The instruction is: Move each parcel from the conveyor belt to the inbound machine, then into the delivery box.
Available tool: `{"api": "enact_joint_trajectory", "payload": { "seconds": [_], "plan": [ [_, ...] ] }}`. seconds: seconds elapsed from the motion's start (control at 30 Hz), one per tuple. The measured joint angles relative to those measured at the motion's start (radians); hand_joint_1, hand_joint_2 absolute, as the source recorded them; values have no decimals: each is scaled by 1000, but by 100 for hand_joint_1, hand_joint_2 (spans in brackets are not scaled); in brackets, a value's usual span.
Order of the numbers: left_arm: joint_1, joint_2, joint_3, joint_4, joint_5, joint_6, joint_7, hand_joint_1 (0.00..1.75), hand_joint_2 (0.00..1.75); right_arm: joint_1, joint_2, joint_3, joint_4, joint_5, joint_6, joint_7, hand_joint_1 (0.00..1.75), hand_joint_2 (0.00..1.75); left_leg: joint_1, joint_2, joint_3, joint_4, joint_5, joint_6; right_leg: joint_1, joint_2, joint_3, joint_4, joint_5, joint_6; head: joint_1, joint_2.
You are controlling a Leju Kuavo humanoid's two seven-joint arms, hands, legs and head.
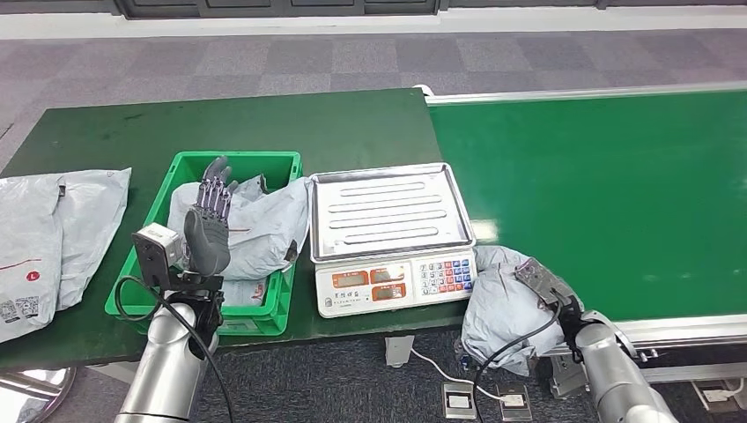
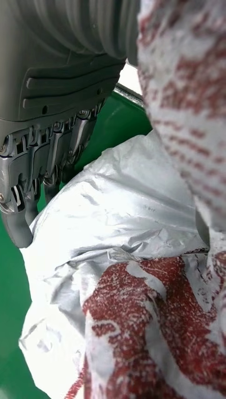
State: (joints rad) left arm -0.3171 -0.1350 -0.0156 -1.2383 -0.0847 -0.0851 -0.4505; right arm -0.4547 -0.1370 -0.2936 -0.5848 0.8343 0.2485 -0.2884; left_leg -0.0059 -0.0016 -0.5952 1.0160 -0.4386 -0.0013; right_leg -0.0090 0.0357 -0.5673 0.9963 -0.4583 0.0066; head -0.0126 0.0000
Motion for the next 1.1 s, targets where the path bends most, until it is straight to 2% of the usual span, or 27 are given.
{"api": "enact_joint_trajectory", "payload": {
  "seconds": [0.2,0.27,0.33,0.4,0.57,0.97,1.07,1.1],
  "plan": [
    [0,0,0,0,0,0,-2,0,0,3,0,13,-3,-14,11,-12,0,175,0,0,0,0,0,0,0,0,0,0,0,0,0,0],
    [0,0,0,0,1,0,-8,0,0,34,1,29,-53,-76,90,-93,0,175,0,-2,-1,0,0,0,0,-1,0,0,0,0,0,0],
    [-1,-1,0,0,2,0,-15,0,0,94,6,61,-167,-165,209,-206,0,175,0,-2,-2,0,0,0,0,-2,-2,0,0,0,0,0],
    [-3,-1,0,0,3,0,-18,0,0,142,12,89,-272,-211,272,-252,0,175,0,-2,-3,0,0,0,0,-1,-3,1,0,0,0,0],
    [-7,-1,0,1,4,0,-20,0,0,199,15,120,-403,-236,293,-262,0,175,0,0,-4,-1,-1,-2,0,1,-6,1,-1,-2,0,0],
    [-30,-1,0,21,10,0,-19,0,0,229,-4,188,-473,-270,390,-334,0,175,2,3,-4,-1,-3,-6,2,3,-6,2,-3,-6,0,0],
    [-32,-1,0,25,11,0,-12,0,0,223,-4,211,-479,-256,375,-282,0,175,3,4,-3,-1,-4,-7,2,4,-6,2,-4,-7,0,0],
    [-32,0,0,26,11,-1,-7,0,0,217,-4,218,-475,-245,357,-254,19,175,3,5,-2,-1,-4,-8,3,4,-6,3,-4,-8,0,0]
  ]
}}
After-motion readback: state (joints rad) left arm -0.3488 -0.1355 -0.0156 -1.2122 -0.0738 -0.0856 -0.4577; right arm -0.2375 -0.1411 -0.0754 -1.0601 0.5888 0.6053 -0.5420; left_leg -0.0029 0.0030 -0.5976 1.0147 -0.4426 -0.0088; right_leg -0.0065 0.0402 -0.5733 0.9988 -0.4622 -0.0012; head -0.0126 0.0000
